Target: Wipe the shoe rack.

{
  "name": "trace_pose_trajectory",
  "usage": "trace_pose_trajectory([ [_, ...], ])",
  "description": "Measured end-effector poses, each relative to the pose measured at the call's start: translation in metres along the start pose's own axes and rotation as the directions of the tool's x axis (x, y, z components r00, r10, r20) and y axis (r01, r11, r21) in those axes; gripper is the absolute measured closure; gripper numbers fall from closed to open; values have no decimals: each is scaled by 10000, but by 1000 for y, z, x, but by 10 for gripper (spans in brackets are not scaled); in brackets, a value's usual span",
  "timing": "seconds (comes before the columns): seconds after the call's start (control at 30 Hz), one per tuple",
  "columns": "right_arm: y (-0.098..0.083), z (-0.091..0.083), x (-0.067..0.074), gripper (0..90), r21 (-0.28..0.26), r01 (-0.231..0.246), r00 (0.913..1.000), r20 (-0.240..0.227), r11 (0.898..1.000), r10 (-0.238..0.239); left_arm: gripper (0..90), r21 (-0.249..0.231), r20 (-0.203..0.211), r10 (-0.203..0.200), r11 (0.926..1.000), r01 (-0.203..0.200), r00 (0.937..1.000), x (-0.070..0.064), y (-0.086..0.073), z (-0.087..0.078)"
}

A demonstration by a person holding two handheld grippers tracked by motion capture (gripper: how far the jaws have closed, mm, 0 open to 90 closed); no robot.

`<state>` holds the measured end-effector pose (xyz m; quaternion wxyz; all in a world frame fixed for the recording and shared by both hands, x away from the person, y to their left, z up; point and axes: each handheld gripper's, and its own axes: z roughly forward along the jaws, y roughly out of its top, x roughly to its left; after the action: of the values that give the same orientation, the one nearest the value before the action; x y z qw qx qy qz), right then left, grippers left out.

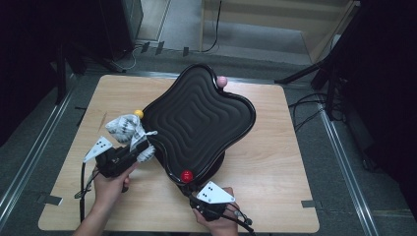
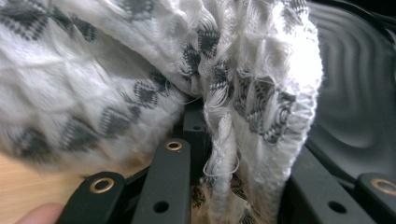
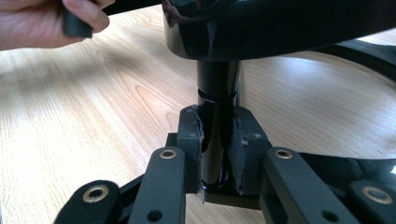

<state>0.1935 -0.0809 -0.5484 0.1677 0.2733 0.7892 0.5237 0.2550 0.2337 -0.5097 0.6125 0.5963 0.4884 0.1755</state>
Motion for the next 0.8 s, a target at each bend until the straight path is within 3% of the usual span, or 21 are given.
trace_pose_trajectory([
  [0.13, 0, 0, 0, 761, -5, 16, 10000, -18, 10000, -16, 762, -127, -539, -397, 9992, 391, 9978, 16, 7, 0],
  [0.23, 0, 0, 0, 761, -2, 5, 10000, -29, 10000, -5, 758, -120, -938, -369, 9993, 359, 9949, 25, 17, 4],
  [0.37, 0, 0, 0, 761, 14, 7, 10000, -48, 10000, -7, 741, -277, -1149, -329, 9992, 299, 9928, 34, 37, 11],
  [0.5, 0, 0, 0, 761, 6, -12, 10000, -60, 10000, 12, 745, -534, -946, -292, 9983, 242, 9951, 34, 58, 18],
  [0.63, 0, 0, 0, 761, 3, -17, 10000, -83, 10000, 17, 772, -654, -299, 232, 9975, -251, 9993, 19, 72, 25],
  [0.73, 0, 0, 0, 761, 2, -12, 10000, -97, 10000, 12, 775, -322, 181, 634, 9975, -628, 9978, 8, 74, 35],
  [0.8, 0, 0, 0, 761, 7, -19, 10000, -92, 10000, 19, 773, 222, 612, 795, 9965, -810, 9950, 2, 72, 46],
])
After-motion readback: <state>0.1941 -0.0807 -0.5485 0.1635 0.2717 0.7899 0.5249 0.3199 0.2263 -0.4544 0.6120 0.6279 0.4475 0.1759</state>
